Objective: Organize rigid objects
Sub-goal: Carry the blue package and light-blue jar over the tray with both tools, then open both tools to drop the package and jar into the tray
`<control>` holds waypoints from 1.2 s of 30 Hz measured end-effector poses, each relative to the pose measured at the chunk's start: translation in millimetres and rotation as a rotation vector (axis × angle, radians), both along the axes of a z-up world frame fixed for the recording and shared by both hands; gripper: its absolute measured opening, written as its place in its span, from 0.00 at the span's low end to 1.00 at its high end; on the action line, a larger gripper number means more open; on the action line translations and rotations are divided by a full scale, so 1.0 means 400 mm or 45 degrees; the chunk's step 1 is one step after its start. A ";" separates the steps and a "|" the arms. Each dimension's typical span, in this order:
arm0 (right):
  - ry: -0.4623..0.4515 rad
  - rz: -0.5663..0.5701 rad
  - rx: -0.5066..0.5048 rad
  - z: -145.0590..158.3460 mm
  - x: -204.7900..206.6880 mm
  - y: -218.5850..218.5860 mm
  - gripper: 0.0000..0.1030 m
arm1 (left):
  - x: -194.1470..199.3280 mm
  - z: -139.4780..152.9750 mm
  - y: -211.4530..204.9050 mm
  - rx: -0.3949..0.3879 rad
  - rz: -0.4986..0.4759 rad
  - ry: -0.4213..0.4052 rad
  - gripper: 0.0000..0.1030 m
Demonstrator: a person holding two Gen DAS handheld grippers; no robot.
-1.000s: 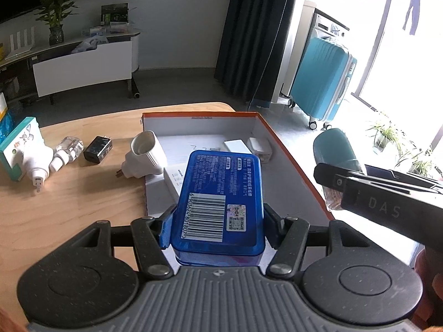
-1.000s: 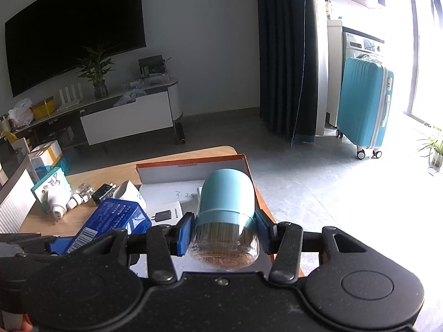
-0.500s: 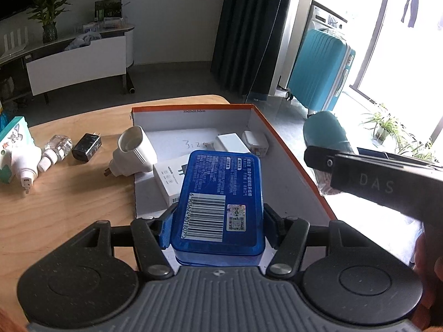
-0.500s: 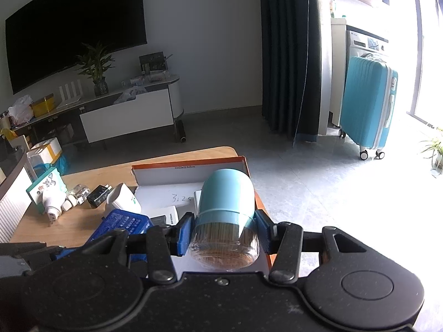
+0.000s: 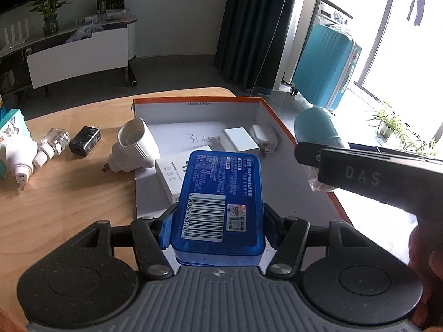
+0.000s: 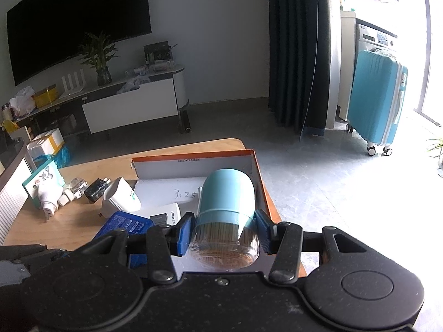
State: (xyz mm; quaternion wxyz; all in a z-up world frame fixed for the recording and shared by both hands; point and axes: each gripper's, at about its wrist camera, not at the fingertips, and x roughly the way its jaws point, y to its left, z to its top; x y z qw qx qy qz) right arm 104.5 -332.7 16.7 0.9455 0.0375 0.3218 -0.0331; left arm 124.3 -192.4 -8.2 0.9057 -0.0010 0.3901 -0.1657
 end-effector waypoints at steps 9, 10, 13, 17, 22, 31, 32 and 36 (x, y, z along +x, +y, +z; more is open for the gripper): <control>0.010 0.025 -0.013 -0.028 0.062 0.001 0.57 | 0.018 -0.019 -0.005 0.001 -0.005 0.038 0.60; 0.010 0.025 -0.013 -0.028 0.062 0.001 0.60 | 0.019 -0.020 -0.006 0.000 -0.008 0.041 0.60; -0.034 -0.008 -0.003 -0.018 0.049 -0.013 0.60 | 0.023 -0.025 -0.010 0.001 -0.020 0.047 0.60; -0.079 -0.046 -0.020 0.004 0.013 -0.030 0.62 | 0.028 -0.034 -0.020 -0.007 -0.034 0.063 0.60; -0.104 -0.066 -0.020 0.022 -0.022 -0.041 0.64 | 0.034 -0.045 -0.044 -0.031 -0.091 0.116 0.67; -0.138 -0.039 -0.013 0.052 -0.061 -0.005 0.73 | -0.002 -0.002 0.015 0.007 0.017 0.063 0.84; -0.139 -0.029 -0.008 0.056 -0.063 0.004 0.75 | -0.006 0.005 0.027 0.014 0.037 0.056 0.85; -0.133 0.018 -0.001 0.061 -0.065 0.044 0.76 | -0.005 0.028 0.083 0.024 0.131 0.046 0.87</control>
